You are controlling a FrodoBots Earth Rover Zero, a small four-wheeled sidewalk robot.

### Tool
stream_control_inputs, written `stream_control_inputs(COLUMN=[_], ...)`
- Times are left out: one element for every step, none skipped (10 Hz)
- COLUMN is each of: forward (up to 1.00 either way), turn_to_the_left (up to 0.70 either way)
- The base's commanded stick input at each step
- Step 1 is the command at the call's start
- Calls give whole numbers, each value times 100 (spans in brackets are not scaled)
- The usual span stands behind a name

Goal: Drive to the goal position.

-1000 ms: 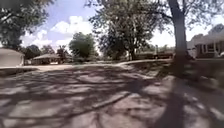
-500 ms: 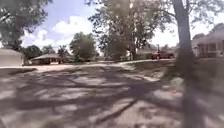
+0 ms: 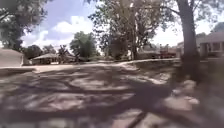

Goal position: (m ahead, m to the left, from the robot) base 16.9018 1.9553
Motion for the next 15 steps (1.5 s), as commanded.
stream_control_inputs(forward=[70,70,70,70,70,70,70,70,70,70,70,70,70,70,70], turn_to_the_left=[0,0,0,0,0,0,0,0,0,0,0,0,0,0,0])
